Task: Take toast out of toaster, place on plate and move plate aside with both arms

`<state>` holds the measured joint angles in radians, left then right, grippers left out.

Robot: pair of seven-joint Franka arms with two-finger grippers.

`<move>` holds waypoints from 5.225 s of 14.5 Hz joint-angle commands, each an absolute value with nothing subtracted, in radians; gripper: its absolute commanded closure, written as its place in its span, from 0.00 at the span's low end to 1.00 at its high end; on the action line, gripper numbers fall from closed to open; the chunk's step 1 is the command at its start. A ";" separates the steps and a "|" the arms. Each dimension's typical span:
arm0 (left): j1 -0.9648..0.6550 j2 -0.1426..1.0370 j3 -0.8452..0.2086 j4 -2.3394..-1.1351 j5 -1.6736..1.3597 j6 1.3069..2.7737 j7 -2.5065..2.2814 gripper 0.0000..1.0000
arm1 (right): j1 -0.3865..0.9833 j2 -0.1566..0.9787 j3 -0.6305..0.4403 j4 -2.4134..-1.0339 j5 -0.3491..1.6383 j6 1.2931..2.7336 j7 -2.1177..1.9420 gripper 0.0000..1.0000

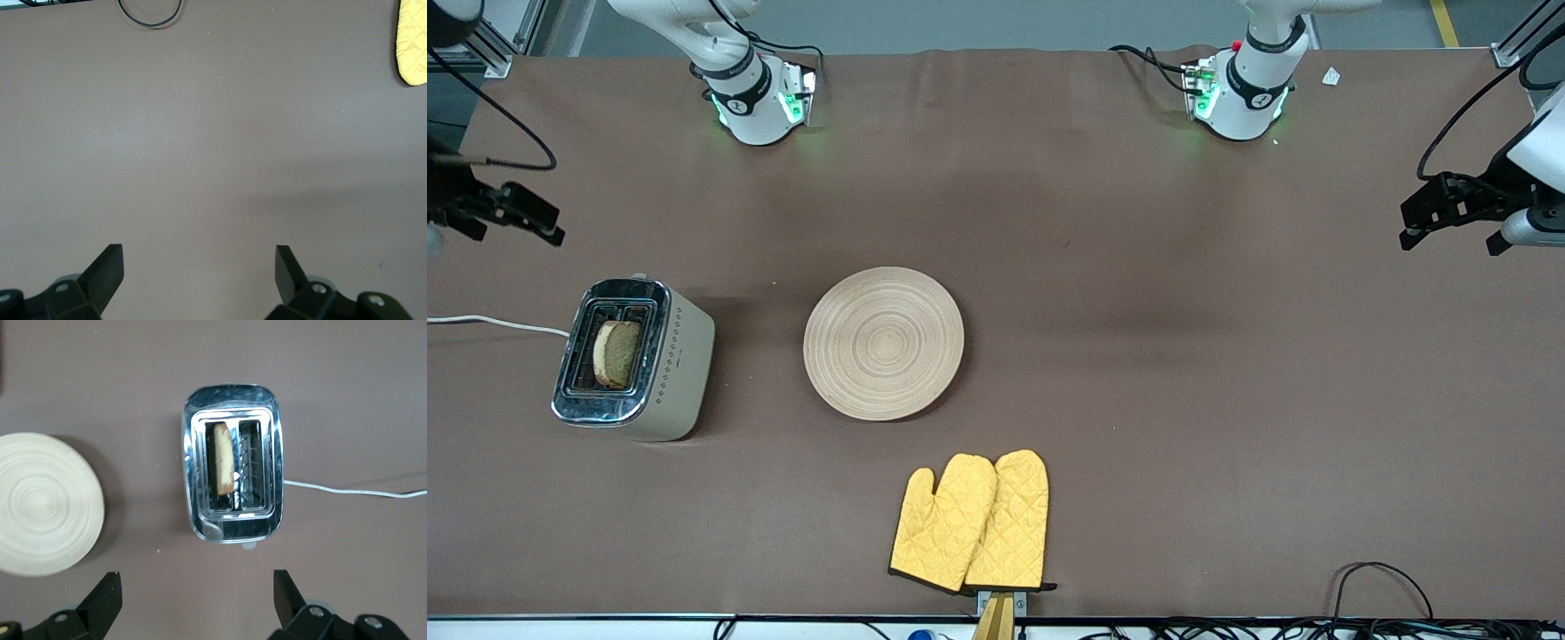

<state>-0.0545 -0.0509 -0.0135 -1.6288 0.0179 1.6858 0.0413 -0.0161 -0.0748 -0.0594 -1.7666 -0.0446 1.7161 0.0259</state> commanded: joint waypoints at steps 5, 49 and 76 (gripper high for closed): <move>-0.057 -0.046 -0.012 -1.612 0.028 1.675 0.048 0.00 | -0.086 0.101 -0.051 -1.884 -0.011 1.963 -0.053 0.00; -0.054 -0.006 -0.009 -1.578 0.031 1.638 0.049 0.00 | 0.212 0.390 -0.025 -2.006 0.730 2.067 -0.298 0.01; -0.561 0.880 -0.035 -1.368 -1.081 2.259 0.037 0.00 | 0.207 -0.089 -0.291 -1.706 0.002 1.578 -0.054 0.00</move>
<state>-0.5368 0.8263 -0.0437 -1.4379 -1.0428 2.2285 0.0368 0.1891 -0.0540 -0.3097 -1.6613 0.0292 1.5571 -0.1075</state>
